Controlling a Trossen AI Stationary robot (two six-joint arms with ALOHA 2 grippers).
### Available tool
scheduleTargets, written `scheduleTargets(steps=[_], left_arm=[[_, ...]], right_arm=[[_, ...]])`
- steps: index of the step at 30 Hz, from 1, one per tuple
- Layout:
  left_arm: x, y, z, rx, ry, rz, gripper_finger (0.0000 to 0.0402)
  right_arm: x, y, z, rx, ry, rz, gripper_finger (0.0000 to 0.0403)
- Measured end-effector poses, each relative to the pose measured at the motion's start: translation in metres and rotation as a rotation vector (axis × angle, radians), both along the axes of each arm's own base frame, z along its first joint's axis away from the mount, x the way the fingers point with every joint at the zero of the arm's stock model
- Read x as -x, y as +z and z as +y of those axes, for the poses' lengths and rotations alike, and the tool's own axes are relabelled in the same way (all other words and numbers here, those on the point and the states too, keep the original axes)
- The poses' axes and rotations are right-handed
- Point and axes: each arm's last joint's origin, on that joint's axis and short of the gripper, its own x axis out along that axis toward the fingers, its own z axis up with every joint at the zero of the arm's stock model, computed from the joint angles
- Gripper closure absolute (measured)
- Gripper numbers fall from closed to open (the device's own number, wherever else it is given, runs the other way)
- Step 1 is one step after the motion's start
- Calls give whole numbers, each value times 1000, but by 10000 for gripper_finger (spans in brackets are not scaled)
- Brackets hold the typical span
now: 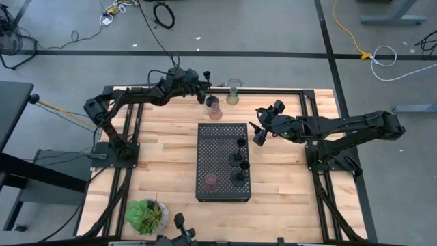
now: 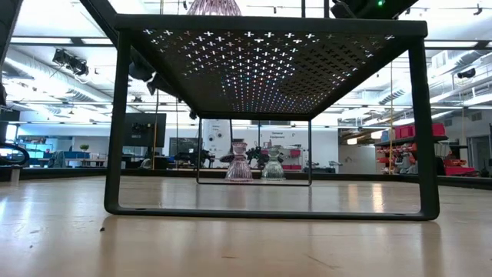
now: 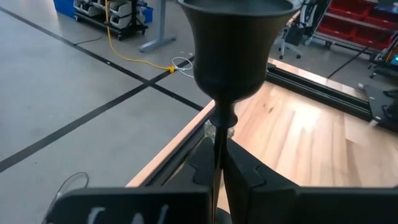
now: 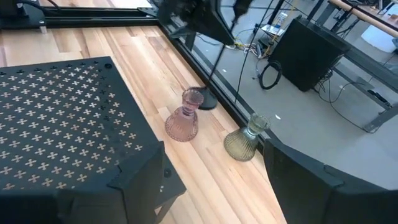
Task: Pick & Place candle stick holders
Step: Put the right black candle holder on the shelf aligned with the other black candle holders
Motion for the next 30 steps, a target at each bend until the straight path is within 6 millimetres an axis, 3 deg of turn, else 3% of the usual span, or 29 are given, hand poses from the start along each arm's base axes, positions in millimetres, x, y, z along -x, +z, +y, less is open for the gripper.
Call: scheduleTargets(steps=[7,17,22,30], left_arm=[[3,26,-22,-30,-24,16,389],[4,71,-68,-95,-137,-71,389],[1,83,-92,-99,-202,-99,389],[-14,85,-130,-100,-319,-111,389]], right_arm=[[0,0,-5,-37,14,-6,130],[-1,-1,-6,-58,16,-14,130],[-1,-1,-6,-61,19,-14,130],[-1,0,-6,-60,19,-19,130]])
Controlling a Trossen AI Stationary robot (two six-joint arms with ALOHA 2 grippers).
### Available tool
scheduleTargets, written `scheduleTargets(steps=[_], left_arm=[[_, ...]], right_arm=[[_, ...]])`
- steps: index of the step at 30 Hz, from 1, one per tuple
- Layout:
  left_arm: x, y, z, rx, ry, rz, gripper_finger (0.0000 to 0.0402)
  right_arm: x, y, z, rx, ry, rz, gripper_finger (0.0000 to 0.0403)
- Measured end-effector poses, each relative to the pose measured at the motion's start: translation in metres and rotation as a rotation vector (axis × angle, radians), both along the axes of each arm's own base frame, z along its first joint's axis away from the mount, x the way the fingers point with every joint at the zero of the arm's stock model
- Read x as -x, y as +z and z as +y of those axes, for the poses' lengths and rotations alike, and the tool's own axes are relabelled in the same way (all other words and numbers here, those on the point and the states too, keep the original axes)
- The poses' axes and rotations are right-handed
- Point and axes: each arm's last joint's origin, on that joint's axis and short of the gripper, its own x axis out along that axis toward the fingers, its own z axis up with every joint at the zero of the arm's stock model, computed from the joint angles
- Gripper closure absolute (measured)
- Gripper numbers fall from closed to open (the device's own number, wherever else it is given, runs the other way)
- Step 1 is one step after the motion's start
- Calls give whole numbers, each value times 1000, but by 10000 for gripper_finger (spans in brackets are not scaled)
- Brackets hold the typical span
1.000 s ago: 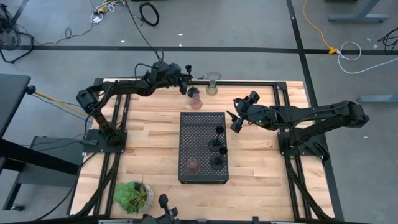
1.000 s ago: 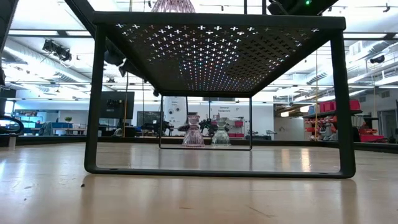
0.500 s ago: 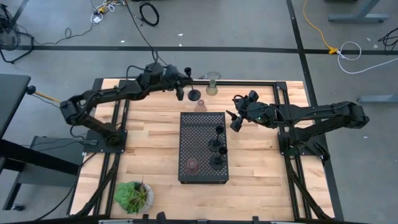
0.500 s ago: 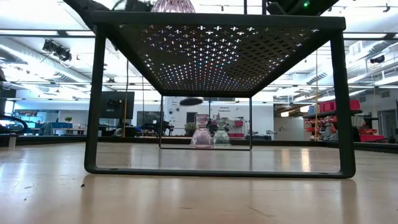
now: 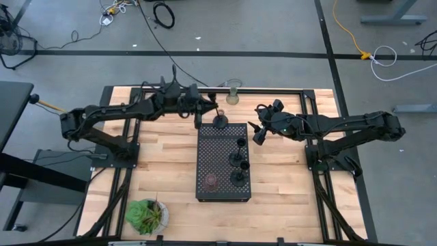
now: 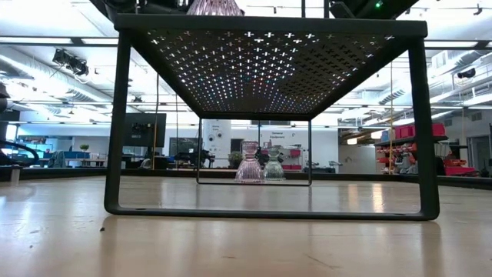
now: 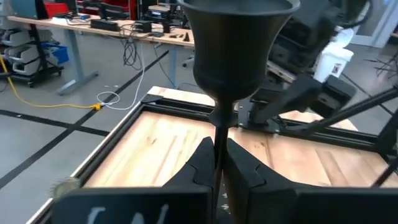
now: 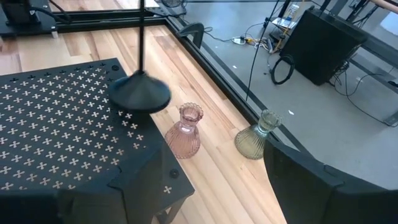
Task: Pick & Place candle stick holders
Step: Put the right black candle holder on the shelf aligned with the other black candle holders
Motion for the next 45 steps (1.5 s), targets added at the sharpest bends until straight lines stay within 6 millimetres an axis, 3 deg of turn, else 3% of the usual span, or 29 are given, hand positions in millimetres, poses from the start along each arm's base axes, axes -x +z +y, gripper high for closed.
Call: scheduleTargets(steps=[17,35,45], left_arm=[[-14,7,-50,-39,-95,-69,389],[-37,-8,-60,-30,-118,-125,388],[-47,-18,-76,-53,-127,-116,388]], right_arm=[[-2,3,0,-2,2,-39,130],[-2,3,1,-13,24,-43,130],[-3,4,1,-9,25,-51,130]])
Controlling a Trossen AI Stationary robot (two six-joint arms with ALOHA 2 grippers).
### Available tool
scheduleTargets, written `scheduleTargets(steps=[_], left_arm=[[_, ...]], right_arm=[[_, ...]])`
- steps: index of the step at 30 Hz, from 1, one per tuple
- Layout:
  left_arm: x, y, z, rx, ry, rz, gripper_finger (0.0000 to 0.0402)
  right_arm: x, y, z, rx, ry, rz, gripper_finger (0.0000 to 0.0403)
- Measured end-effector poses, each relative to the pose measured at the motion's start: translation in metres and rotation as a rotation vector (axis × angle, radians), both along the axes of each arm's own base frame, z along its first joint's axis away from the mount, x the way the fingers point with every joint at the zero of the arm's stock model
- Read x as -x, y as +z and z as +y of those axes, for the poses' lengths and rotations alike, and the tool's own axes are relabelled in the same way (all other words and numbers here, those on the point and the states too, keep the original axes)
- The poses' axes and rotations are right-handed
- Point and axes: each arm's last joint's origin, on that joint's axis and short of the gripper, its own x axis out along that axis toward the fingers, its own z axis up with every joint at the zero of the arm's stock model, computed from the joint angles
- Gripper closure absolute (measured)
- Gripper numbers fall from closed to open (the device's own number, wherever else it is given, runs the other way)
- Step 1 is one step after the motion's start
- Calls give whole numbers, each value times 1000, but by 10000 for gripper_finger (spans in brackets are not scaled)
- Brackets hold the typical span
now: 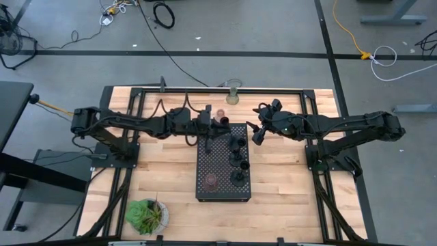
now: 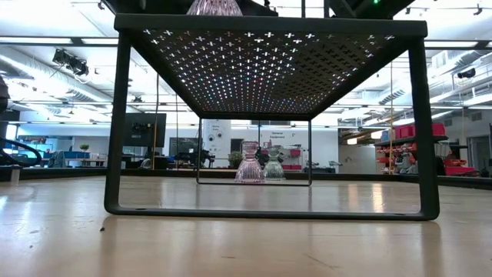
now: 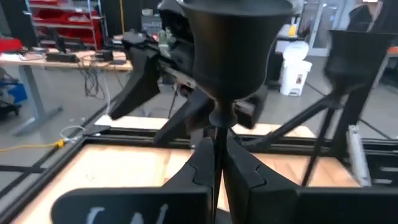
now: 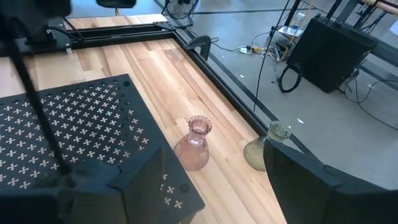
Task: Pick & Place candle stick holders
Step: Put the right black candle holder on the shelf aligned with the other black candle holders
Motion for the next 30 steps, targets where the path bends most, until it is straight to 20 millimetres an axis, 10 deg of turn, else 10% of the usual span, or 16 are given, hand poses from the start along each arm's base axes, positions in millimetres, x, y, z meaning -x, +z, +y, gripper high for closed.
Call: scheduleTargets(steps=[30], left_arm=[[-10,-11,4,-33,27,8,388]], right_arm=[[-1,1,0,3,3,-13,130]])
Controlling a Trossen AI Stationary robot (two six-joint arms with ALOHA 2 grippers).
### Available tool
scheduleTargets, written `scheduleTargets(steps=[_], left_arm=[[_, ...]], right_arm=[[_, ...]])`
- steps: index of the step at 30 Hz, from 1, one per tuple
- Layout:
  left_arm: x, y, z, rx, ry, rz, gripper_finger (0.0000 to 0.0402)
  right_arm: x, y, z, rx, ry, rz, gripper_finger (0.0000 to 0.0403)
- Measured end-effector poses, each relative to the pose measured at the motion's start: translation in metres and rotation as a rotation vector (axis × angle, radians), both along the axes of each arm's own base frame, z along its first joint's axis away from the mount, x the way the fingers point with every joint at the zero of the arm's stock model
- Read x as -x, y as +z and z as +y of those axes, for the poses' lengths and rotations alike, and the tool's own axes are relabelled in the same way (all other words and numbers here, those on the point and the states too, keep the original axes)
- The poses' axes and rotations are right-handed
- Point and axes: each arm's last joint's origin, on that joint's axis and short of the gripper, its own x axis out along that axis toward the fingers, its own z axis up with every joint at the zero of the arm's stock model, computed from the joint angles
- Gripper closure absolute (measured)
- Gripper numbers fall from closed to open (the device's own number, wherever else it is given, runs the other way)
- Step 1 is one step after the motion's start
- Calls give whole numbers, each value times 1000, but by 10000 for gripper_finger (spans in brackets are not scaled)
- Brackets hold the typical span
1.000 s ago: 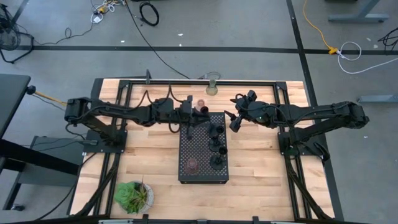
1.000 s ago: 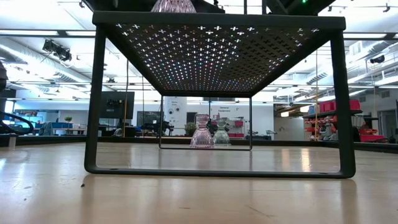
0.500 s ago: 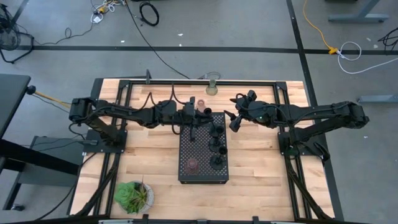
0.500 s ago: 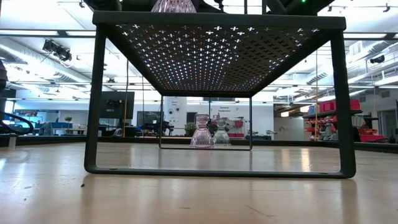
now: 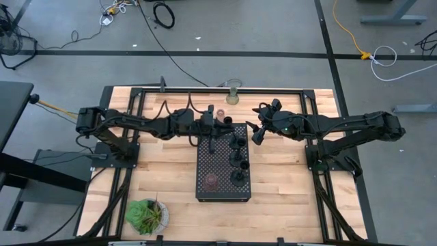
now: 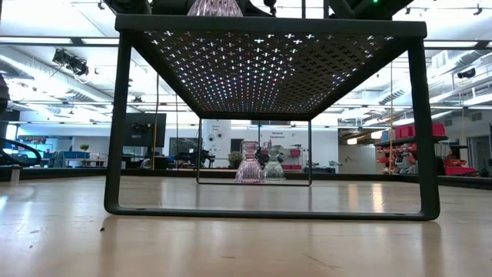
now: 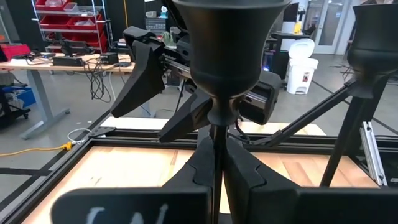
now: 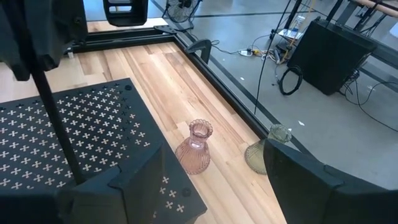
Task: Pick & Place candle stick holders
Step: Put the right black candle holder on the shelf aligned with the other black candle holders
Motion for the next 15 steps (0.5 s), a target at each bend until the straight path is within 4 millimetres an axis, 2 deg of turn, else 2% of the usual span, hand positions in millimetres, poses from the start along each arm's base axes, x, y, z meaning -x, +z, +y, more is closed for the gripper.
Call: scheduleTargets(steps=[9,15], left_arm=[[-5,8,0,7,2,45,383],[-5,7,0,7,6,52,348]], right_arm=[[0,0,0,13,6,9,130],[0,0,0,16,7,11,130]])
